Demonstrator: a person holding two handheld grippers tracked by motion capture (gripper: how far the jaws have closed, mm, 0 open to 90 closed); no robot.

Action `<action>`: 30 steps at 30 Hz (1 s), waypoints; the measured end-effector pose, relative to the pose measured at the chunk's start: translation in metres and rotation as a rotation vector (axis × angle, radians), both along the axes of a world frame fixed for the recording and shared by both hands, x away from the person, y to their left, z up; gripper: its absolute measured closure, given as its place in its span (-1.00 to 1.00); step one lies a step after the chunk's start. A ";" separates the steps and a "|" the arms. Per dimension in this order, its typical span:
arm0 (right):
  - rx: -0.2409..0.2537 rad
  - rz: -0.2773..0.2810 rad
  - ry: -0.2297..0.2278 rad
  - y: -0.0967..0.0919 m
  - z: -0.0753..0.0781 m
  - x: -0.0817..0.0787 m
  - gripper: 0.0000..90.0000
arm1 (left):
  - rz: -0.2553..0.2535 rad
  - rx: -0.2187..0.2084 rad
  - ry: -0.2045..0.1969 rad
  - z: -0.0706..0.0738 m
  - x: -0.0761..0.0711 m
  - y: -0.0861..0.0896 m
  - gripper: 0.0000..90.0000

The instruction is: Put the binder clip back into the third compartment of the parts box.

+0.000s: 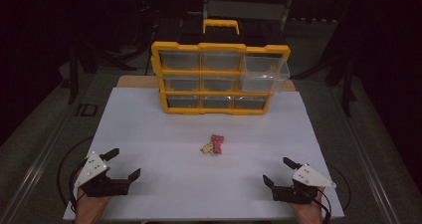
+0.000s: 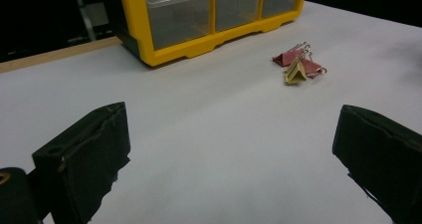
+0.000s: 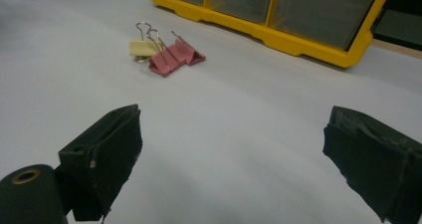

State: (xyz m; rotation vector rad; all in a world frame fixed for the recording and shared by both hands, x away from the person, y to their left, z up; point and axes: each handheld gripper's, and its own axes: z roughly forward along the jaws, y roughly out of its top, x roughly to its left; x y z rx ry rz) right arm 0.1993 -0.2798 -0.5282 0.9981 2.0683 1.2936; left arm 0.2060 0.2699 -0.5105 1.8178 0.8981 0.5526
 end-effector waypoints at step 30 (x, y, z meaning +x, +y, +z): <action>0.020 0.012 0.014 0.008 -0.001 0.003 -0.82 | -0.069 0.087 0.103 0.014 0.020 -0.022 -0.99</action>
